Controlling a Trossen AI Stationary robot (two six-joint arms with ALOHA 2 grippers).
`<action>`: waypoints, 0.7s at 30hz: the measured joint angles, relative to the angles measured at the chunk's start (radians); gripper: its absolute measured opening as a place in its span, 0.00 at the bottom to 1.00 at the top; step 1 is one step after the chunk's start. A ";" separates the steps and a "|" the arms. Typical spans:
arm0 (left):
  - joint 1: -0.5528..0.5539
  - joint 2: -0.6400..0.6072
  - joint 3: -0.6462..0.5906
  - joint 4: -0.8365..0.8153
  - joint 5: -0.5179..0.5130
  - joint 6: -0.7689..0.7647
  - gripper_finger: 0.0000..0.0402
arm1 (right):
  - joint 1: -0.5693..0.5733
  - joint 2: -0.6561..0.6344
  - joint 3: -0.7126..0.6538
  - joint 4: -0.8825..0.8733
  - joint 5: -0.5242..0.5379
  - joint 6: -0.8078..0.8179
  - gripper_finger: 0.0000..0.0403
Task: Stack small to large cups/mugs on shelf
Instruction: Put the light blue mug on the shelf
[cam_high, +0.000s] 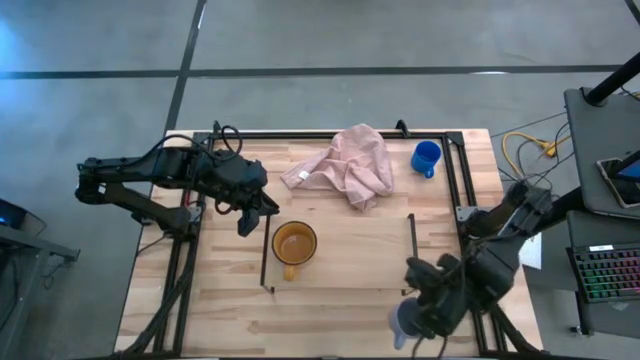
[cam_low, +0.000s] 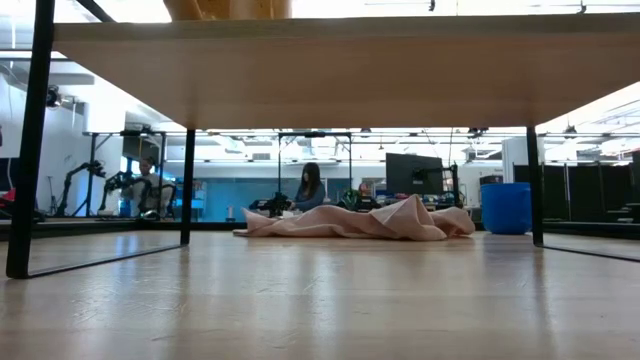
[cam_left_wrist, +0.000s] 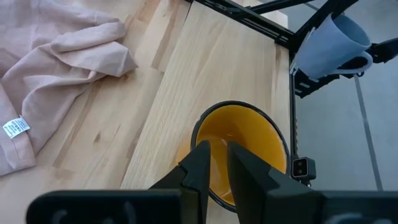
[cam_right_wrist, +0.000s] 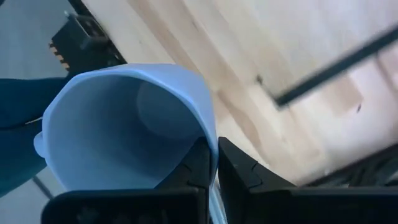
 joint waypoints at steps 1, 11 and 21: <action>0.000 0.000 0.000 0.000 0.000 0.000 0.10 | -0.016 0.014 0.031 -0.018 0.016 -0.029 0.02; 0.000 0.000 0.000 0.001 0.000 0.000 0.10 | -0.233 0.096 0.237 -0.072 0.137 -0.425 0.02; -0.010 0.000 0.000 0.000 0.000 -0.053 0.10 | -0.419 0.123 0.244 -0.072 0.076 -0.665 0.03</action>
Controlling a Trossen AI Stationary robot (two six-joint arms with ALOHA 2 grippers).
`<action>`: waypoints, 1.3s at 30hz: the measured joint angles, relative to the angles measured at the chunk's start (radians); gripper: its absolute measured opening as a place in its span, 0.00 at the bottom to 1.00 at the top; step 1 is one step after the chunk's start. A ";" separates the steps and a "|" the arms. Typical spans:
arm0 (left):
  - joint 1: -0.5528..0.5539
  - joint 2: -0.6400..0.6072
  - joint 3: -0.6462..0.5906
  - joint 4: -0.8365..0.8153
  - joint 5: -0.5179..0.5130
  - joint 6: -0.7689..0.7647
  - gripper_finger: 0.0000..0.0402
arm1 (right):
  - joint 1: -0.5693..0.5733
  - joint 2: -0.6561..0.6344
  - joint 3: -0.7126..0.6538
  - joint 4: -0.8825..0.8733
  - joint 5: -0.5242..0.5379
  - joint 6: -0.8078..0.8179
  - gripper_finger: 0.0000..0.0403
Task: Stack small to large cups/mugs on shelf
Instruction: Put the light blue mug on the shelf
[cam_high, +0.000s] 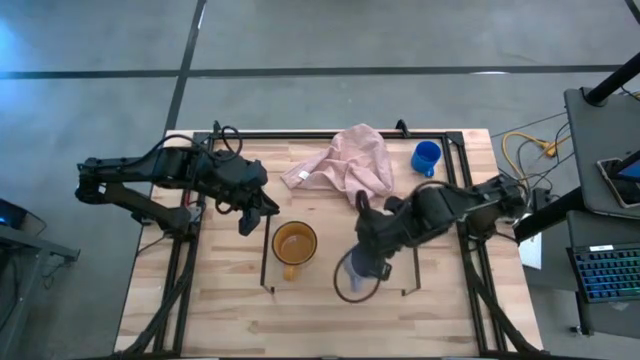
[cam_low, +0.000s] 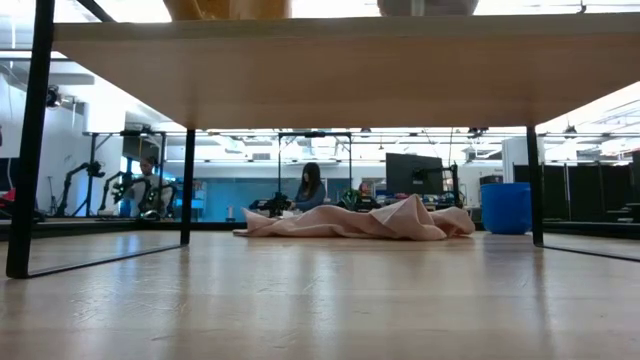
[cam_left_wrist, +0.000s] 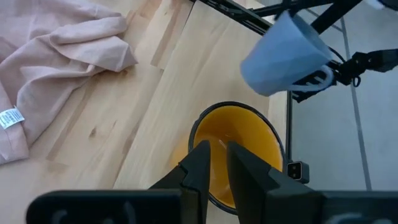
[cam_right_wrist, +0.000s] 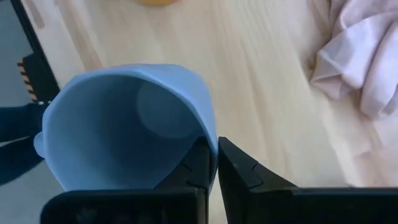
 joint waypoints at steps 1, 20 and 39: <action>-0.004 0.000 0.000 0.000 0.000 0.000 0.10 | -0.011 0.004 0.003 0.000 -0.001 -0.022 0.03; -0.011 0.028 -0.005 -0.010 0.001 0.001 0.10 | -0.149 0.073 0.049 0.014 -0.071 -0.262 0.03; -0.011 0.025 -0.005 -0.008 0.000 0.001 0.10 | -0.164 0.116 0.053 0.034 -0.125 -0.279 0.03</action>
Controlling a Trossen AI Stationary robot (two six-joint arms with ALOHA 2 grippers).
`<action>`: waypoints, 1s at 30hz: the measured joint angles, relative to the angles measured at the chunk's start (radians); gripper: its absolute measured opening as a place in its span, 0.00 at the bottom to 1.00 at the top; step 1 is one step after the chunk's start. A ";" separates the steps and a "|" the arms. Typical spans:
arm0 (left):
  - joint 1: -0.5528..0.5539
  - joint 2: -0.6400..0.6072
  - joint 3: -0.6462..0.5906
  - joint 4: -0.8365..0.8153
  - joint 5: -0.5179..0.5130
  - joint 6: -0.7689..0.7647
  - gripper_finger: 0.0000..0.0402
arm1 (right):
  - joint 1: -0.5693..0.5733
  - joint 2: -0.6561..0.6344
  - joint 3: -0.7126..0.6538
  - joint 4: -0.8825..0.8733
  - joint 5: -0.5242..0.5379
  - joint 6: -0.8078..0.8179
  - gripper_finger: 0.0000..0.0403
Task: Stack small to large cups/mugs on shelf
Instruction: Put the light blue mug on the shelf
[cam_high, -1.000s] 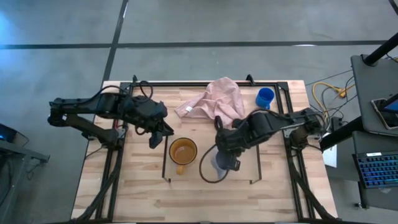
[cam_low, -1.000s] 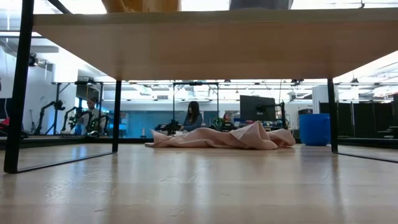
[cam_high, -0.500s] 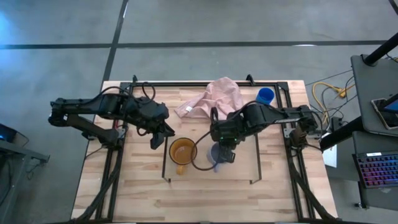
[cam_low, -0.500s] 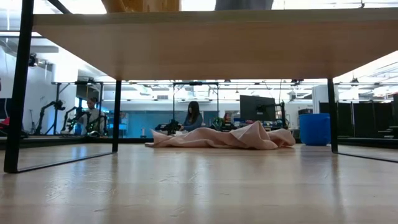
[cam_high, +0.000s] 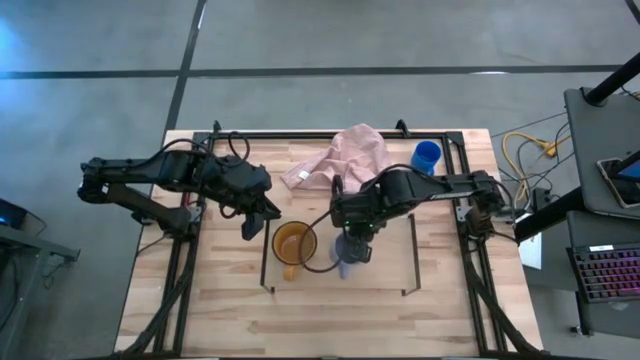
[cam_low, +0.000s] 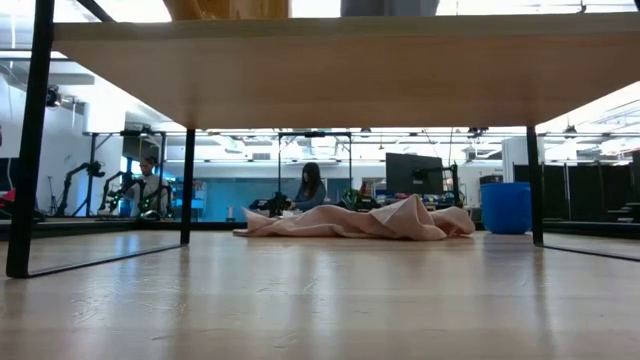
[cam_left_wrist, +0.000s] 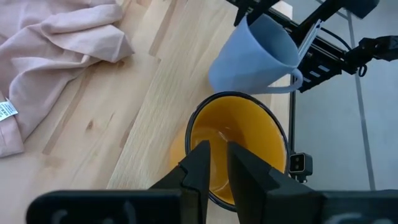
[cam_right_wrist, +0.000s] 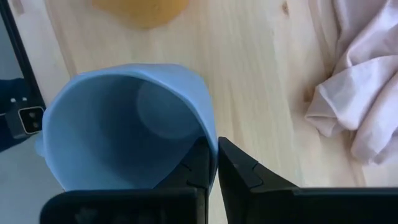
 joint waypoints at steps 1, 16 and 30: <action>0.000 0.000 0.000 0.000 0.000 0.000 0.10 | 0.000 0.003 0.000 0.002 -0.004 0.000 0.03; 0.000 -0.001 0.000 0.000 0.000 0.001 0.10 | -0.002 0.014 0.000 0.001 -0.025 -0.010 0.04; 0.000 -0.001 0.000 -0.001 0.000 0.001 0.10 | -0.003 0.015 0.000 0.044 -0.019 -0.026 0.04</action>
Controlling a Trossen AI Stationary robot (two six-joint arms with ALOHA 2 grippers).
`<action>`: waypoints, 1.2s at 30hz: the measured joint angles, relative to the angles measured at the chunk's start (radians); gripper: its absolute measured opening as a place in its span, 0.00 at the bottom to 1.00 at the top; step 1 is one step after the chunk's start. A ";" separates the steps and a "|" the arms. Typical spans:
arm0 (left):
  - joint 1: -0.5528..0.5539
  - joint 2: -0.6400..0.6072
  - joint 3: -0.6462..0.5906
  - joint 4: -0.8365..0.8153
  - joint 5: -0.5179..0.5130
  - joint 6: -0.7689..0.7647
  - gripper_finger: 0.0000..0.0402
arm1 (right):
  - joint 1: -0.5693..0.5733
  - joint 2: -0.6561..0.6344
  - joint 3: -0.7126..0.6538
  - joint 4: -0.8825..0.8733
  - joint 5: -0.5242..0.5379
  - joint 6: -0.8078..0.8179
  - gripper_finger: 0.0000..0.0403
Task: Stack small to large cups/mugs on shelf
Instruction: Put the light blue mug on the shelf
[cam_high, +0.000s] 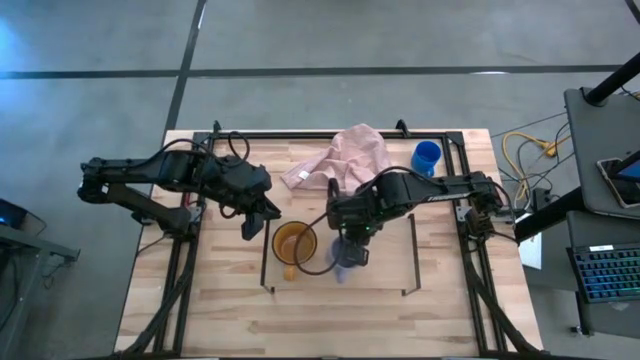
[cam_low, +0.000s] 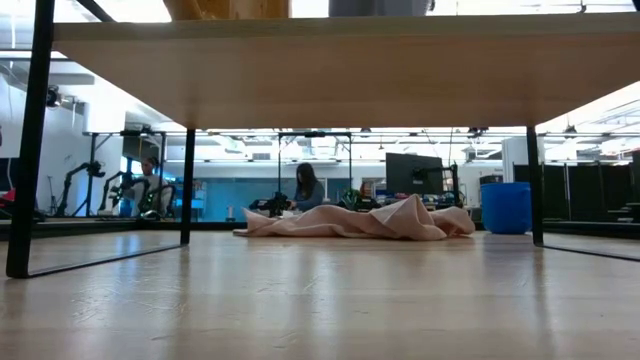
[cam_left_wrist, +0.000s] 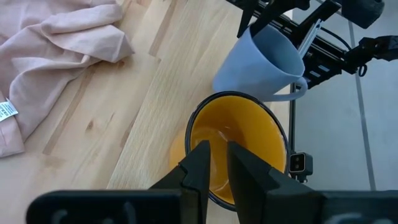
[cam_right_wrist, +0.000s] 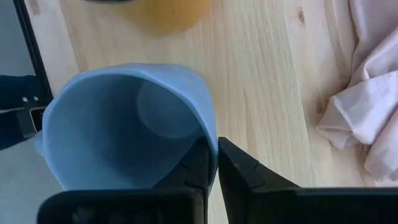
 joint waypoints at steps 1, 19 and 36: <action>0.000 0.000 0.000 0.000 0.000 0.000 0.10 | -0.001 0.000 0.000 0.005 0.002 0.000 0.05; 0.000 0.000 0.000 0.000 0.000 0.007 0.10 | -0.008 -0.015 0.000 -0.004 0.068 0.007 0.19; -0.099 0.042 0.039 0.198 0.013 0.029 0.09 | 0.012 -0.153 0.000 -0.068 0.166 0.174 0.10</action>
